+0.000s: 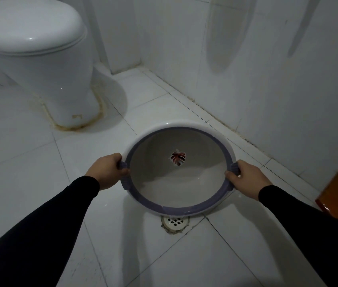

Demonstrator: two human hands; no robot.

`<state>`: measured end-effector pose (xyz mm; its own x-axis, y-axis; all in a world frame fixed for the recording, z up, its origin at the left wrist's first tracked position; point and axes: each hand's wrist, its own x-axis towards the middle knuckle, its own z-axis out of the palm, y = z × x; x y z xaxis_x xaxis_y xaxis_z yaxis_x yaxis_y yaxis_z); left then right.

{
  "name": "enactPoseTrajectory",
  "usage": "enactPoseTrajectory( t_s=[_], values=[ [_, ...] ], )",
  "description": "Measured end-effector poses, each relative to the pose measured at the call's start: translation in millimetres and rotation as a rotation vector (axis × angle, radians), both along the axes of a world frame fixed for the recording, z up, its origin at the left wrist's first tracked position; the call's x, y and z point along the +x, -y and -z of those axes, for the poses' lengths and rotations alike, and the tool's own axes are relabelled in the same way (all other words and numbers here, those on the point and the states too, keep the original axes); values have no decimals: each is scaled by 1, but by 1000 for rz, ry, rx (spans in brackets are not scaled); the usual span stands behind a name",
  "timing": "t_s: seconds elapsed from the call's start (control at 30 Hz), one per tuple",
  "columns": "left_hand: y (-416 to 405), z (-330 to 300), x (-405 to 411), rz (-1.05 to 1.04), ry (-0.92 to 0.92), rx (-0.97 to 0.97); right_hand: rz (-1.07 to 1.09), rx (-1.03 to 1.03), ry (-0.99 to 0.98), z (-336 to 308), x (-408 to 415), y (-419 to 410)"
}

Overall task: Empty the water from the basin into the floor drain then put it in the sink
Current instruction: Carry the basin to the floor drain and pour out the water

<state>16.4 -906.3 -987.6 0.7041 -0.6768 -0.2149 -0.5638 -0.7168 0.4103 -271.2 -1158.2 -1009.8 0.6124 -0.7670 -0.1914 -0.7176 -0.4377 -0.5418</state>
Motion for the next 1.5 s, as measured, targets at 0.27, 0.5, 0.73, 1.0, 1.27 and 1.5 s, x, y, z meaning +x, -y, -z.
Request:
enactPoseTrajectory(
  t_s=[0.27, 0.5, 0.73, 1.0, 1.27, 1.5],
  values=[
    [-1, -5, -2, 15, -9, -10, -1, 4, 19, -1, -1, -1],
    [-3, -9, -3, 13, -22, -23, 18, 28, 34, -4, -2, -1],
    [-5, -12, -4, 31, -17, -35, 12, 46, 17, -6, -3, -2],
    [-7, -13, -4, 62, 19, -16, 29, 95, 31, -6, -3, -3],
    [-11, -9, -2, 64, 23, -16, 47, 102, 27, -5, -4, -6],
    [-13, -6, 1, 80, 29, -43, 43, 119, 40, -9, -5, -8]
  ],
)
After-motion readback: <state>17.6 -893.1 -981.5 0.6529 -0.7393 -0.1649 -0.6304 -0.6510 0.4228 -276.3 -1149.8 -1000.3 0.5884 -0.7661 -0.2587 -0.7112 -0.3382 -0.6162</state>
